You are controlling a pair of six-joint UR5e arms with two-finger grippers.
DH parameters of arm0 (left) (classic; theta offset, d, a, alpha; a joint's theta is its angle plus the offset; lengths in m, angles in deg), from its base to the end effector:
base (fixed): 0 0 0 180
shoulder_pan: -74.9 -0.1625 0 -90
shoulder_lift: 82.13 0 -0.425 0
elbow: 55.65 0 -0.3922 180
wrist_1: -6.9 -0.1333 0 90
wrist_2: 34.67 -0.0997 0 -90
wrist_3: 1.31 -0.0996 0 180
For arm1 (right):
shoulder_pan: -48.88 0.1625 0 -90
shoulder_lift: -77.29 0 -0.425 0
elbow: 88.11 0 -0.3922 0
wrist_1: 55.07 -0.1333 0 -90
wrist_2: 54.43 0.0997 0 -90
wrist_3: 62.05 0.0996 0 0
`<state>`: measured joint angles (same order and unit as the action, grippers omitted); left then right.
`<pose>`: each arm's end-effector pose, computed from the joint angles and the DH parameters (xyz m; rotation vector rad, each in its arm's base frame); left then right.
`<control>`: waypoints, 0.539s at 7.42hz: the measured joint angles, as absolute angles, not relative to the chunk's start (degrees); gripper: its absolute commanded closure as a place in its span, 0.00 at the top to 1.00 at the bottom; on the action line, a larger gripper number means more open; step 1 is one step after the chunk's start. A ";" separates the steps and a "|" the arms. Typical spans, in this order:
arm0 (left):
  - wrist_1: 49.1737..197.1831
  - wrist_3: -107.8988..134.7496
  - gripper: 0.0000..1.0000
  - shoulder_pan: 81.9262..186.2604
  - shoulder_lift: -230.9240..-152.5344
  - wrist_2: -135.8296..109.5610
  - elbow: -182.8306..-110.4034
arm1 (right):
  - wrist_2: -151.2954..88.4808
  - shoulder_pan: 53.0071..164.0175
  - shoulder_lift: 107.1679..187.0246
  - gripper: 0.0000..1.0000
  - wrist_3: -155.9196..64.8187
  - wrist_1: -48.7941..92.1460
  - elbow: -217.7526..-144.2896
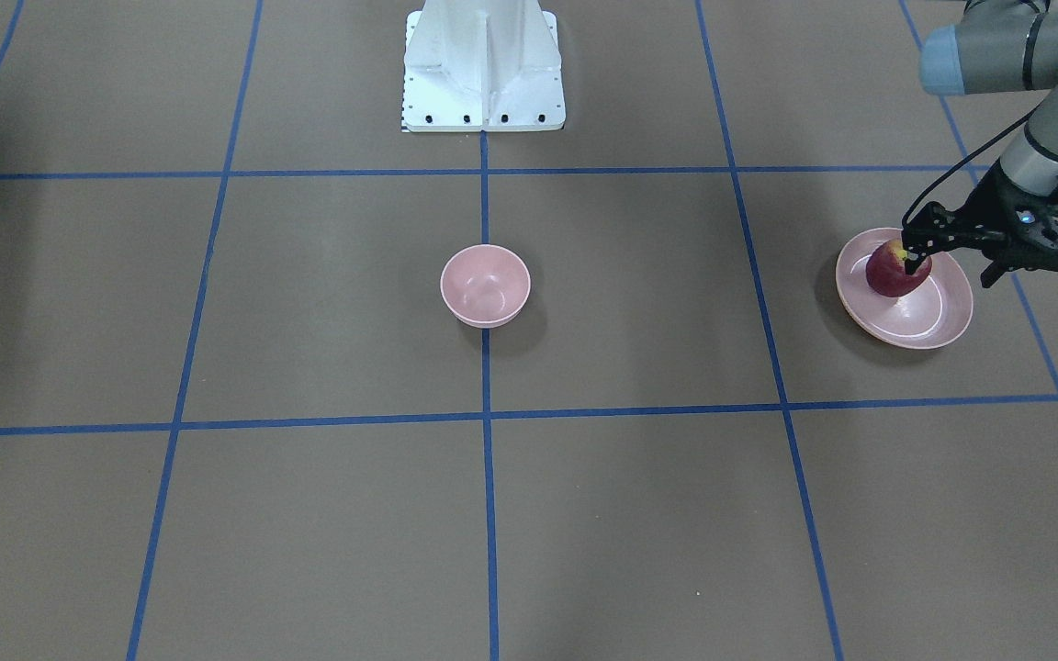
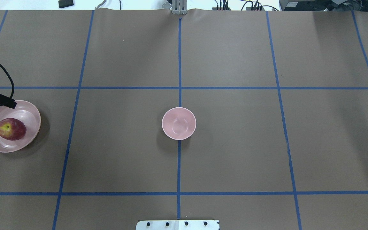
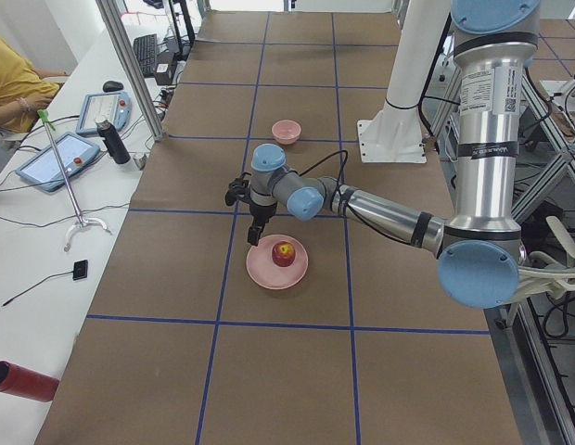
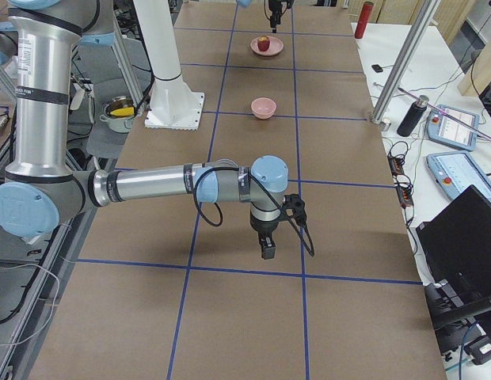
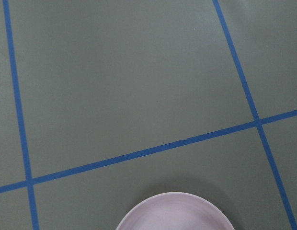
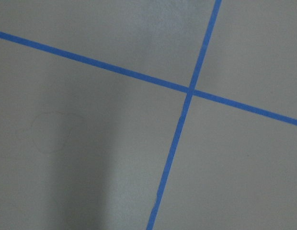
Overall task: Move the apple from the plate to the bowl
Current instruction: 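Lower the left gripper over the red apple on the pink plate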
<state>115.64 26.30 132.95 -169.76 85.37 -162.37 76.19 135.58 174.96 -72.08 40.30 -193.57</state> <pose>0.1901 -0.4625 0.5077 0.2368 0.7233 0.2234 0.0433 -0.4379 0.6019 0.0822 -0.7070 -0.2377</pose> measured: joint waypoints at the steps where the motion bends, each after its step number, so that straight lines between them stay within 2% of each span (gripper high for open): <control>1: 116.43 26.40 0.99 131.32 -169.02 85.04 -161.82 | 76.22 135.60 175.17 1.00 -72.06 40.29 -193.54; 4: 121.51 28.53 0.99 128.82 -166.67 84.92 -160.36 | 76.18 135.63 175.21 1.00 -71.78 40.29 -193.50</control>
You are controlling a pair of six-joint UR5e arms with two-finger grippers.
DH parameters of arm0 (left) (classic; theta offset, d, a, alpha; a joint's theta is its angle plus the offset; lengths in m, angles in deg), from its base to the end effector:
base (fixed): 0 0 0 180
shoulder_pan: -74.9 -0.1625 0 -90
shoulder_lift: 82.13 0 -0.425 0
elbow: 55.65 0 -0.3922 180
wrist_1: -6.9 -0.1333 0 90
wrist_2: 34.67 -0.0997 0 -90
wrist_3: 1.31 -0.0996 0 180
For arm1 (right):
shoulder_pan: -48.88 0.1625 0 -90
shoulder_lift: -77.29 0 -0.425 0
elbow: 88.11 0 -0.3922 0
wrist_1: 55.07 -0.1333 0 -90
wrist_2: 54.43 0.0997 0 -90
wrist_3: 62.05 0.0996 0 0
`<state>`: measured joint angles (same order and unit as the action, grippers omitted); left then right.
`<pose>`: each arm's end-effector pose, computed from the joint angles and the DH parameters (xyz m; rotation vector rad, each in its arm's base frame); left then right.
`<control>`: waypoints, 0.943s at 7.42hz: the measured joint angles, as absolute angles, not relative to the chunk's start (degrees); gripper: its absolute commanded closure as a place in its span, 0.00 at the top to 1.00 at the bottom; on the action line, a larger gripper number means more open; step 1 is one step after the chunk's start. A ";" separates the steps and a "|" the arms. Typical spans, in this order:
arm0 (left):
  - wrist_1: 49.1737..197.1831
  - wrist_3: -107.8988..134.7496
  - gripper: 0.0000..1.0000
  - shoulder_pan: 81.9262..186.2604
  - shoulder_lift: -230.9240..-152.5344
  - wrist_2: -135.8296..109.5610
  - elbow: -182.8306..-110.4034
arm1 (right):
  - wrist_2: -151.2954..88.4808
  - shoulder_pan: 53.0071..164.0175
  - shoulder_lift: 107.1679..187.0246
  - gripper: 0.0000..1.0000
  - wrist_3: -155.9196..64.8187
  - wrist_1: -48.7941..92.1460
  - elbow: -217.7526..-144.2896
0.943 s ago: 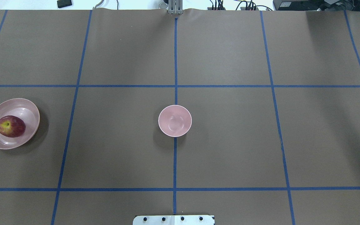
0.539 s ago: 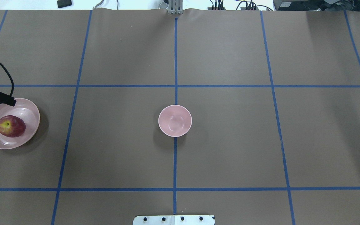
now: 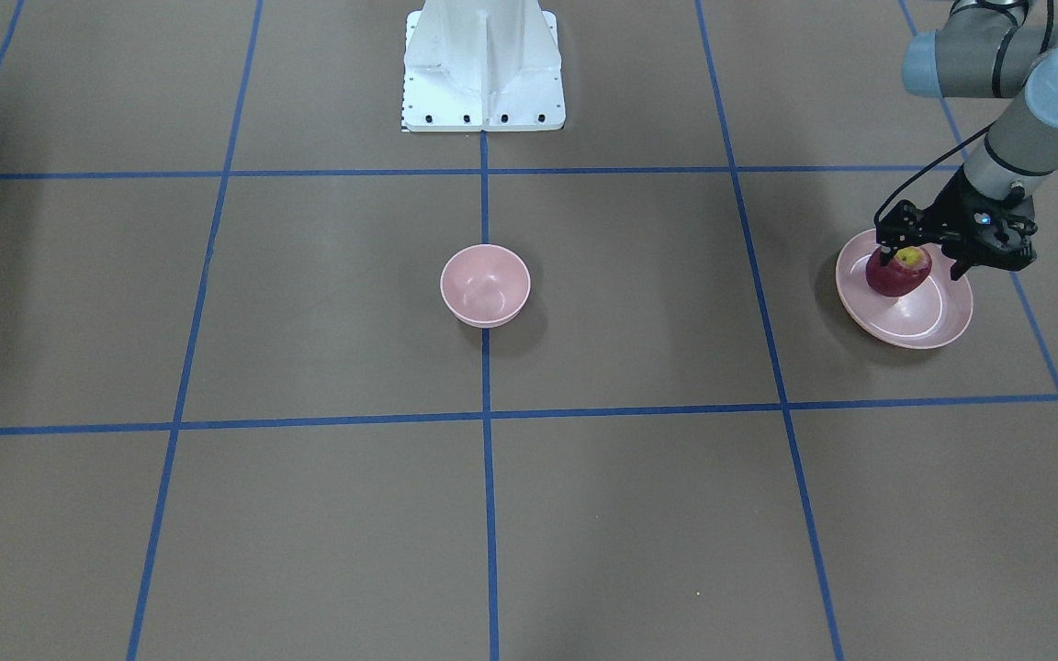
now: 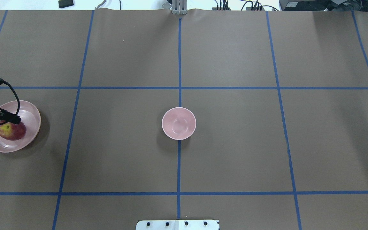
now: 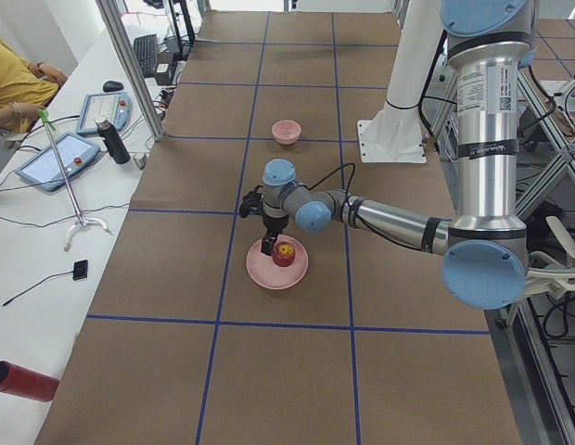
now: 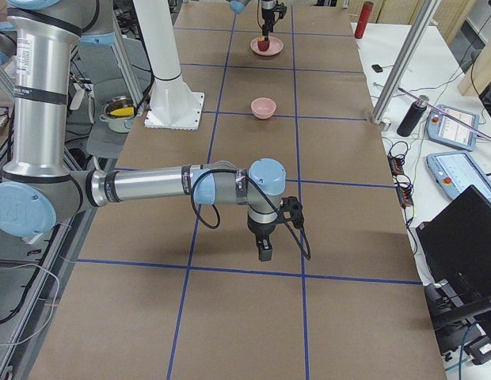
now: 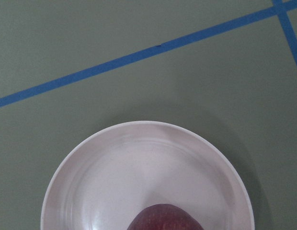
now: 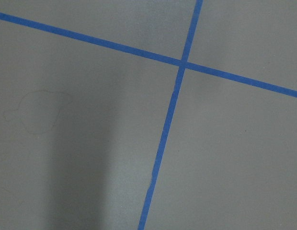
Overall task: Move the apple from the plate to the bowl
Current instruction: 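Lower the left gripper over the red apple on the pink plate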
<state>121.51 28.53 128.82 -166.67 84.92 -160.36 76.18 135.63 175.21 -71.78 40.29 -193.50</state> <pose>0.2133 -0.4356 0.5389 0.2124 0.7362 0.2561 0.0438 -0.4359 0.6043 0.0754 -0.7072 -0.2300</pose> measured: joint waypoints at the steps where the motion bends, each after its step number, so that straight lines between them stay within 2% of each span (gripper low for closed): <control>1: 122.23 29.07 0.99 128.23 -166.13 84.94 -160.26 | 76.18 135.63 175.20 1.00 -71.69 40.29 -193.50; 7: 126.12 29.42 0.99 126.57 -166.56 85.36 -154.71 | 76.18 135.63 175.23 1.00 -71.47 40.29 -193.41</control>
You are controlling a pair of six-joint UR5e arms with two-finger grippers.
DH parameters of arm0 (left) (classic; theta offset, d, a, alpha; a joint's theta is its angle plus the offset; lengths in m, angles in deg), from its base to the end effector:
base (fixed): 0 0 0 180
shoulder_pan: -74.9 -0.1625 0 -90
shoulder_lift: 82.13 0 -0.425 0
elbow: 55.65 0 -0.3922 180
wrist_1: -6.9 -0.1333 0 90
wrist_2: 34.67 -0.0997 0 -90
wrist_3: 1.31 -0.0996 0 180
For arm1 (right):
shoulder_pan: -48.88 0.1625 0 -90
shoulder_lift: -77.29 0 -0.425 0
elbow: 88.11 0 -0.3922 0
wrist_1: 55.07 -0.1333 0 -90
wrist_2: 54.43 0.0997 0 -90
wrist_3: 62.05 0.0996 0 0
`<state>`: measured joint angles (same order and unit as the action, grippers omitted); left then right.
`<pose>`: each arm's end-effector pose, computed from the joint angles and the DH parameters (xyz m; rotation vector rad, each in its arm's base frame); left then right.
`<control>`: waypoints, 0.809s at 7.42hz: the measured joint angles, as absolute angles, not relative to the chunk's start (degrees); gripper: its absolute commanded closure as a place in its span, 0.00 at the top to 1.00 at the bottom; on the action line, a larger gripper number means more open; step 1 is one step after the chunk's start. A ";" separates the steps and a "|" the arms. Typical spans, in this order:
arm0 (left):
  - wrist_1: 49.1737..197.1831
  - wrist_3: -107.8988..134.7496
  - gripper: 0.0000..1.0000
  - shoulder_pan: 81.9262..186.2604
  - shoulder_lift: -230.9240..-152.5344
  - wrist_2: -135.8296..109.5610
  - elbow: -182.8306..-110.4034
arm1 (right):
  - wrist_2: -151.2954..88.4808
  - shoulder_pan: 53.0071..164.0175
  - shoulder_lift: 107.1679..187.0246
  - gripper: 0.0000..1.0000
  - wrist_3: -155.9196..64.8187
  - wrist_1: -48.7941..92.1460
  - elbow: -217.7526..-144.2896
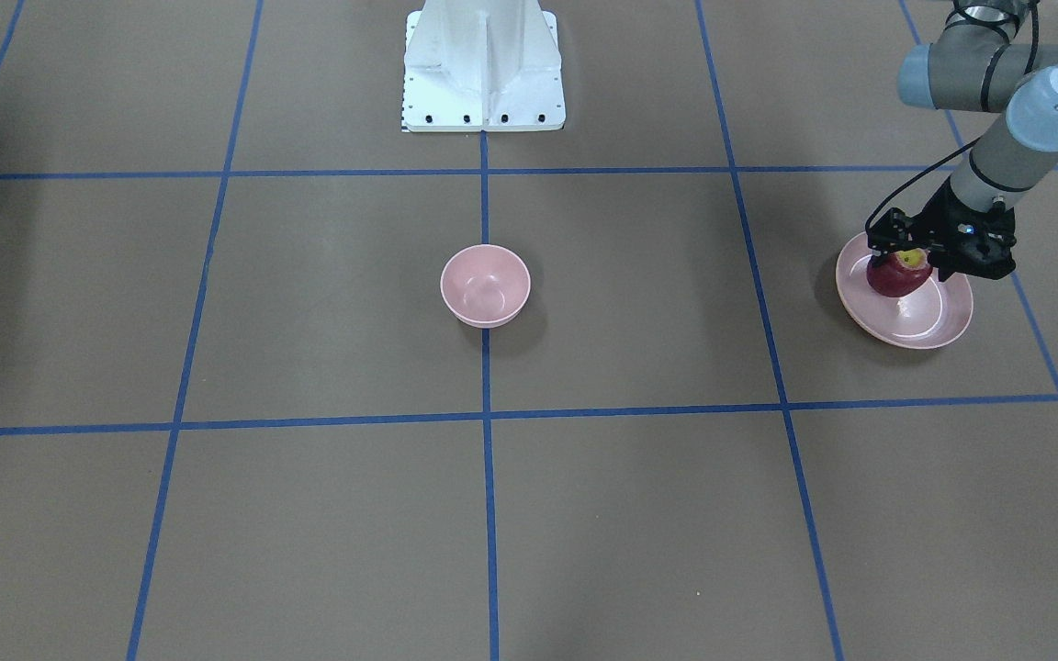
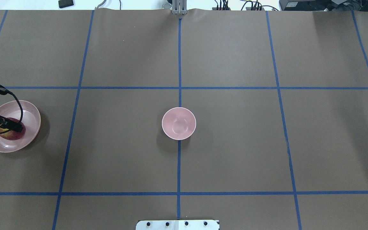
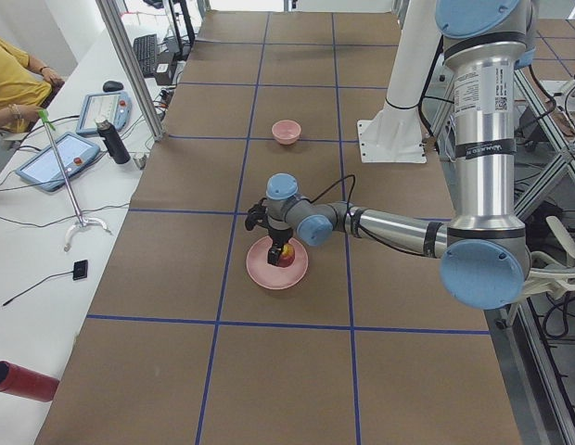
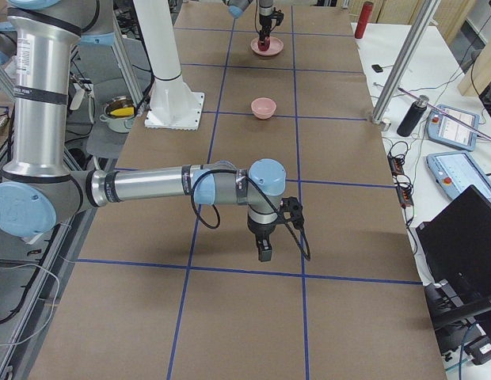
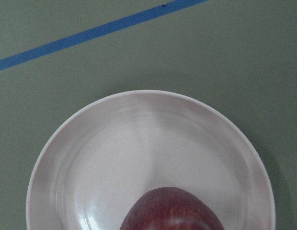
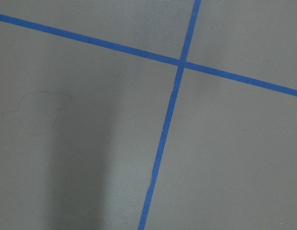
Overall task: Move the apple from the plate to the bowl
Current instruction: 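Lower the left gripper over the red apple on the pink plate, then close the left gripper on the apple and lift it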
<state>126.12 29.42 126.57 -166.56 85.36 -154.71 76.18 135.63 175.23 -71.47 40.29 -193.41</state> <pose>0.2327 -0.4289 0.5803 0.1709 0.7377 0.2758 0.0438 -0.4357 0.6053 0.0717 -0.7074 -0.2241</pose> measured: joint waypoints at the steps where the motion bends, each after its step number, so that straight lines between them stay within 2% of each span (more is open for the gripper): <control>1: 128.87 29.48 0.97 126.46 -166.80 85.56 -152.61 | 76.18 135.63 175.22 1.00 -71.46 40.29 -193.41; 2: 130.85 30.03 0.65 126.44 -167.28 85.81 -151.12 | 76.18 135.63 175.21 1.00 -71.46 40.29 -193.41; 3: 131.79 31.08 0.27 126.39 -167.67 86.37 -150.48 | 76.18 135.63 175.20 1.00 -71.46 40.29 -193.41; 4: 132.15 31.83 0.00 126.37 -167.86 87.32 -150.40 | 76.18 135.63 175.18 1.00 -71.44 40.29 -193.41; 6: 131.95 32.29 0.00 126.57 -167.46 89.15 -152.39 | 76.18 135.63 175.07 1.00 -71.38 40.29 -193.48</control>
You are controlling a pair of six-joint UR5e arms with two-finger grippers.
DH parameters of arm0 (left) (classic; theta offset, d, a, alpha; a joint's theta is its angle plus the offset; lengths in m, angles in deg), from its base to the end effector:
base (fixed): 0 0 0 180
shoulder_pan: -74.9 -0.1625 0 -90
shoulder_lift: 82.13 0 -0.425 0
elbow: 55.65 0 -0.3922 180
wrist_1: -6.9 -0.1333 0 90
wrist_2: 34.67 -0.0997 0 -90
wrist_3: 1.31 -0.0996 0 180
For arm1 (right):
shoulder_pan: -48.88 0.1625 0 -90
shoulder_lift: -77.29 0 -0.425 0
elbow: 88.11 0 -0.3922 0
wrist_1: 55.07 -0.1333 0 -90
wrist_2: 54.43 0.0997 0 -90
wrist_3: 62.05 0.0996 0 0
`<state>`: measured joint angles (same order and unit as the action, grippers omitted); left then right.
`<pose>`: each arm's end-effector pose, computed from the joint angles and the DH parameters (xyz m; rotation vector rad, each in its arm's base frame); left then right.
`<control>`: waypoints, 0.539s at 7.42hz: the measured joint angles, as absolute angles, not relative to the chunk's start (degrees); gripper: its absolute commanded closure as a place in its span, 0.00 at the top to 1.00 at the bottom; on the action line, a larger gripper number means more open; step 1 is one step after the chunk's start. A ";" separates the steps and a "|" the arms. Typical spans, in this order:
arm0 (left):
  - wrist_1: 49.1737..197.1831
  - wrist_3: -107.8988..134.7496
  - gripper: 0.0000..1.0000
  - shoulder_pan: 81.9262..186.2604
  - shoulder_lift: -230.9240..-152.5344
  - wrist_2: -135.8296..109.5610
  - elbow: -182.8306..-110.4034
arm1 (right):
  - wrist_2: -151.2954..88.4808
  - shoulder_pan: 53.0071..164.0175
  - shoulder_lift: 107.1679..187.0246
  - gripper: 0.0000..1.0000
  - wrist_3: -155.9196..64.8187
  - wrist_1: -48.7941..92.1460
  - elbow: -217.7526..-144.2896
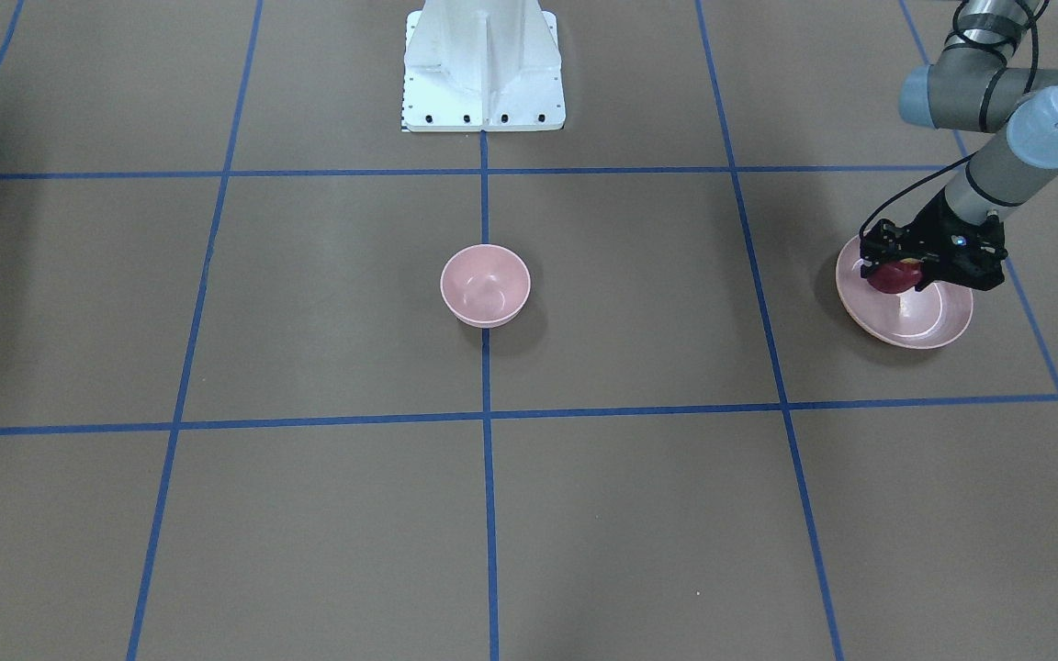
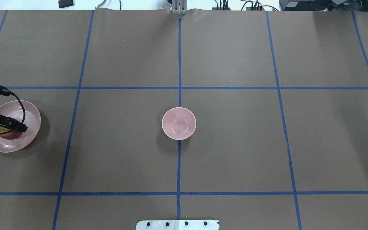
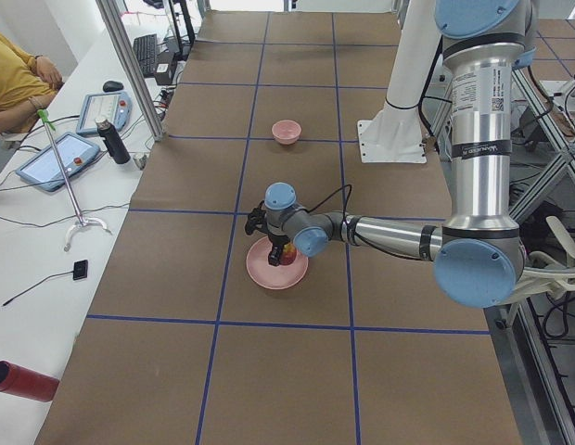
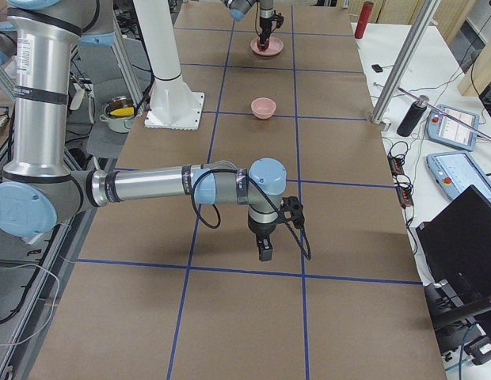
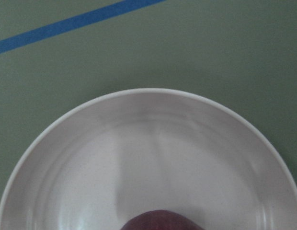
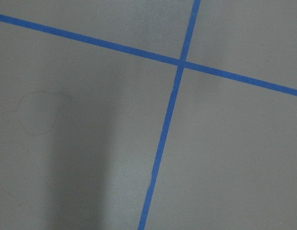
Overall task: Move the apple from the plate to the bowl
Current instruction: 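Close the left gripper on the apple and lift it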
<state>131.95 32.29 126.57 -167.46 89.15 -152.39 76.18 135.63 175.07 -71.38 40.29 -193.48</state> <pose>0.2408 -0.4301 0.5777 0.1748 0.8313 0.2687 0.0438 -0.4370 0.6035 0.0750 -0.7073 -0.2240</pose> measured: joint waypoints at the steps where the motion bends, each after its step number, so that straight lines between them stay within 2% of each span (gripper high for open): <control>1: 131.02 32.36 0.00 126.93 -167.22 90.14 -154.35 | 76.18 135.63 175.04 1.00 -71.35 40.29 -193.49; 3: 121.26 32.49 0.00 127.92 -169.23 91.24 -160.72 | 76.19 135.63 175.10 1.00 -70.81 40.29 -193.50; 4: 112.84 33.39 0.00 128.12 -173.38 90.68 -164.04 | 76.29 135.63 175.15 1.00 -70.57 40.29 -193.49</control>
<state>112.84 33.39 128.12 -173.38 90.68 -164.04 76.29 135.63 175.15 -70.57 40.29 -193.49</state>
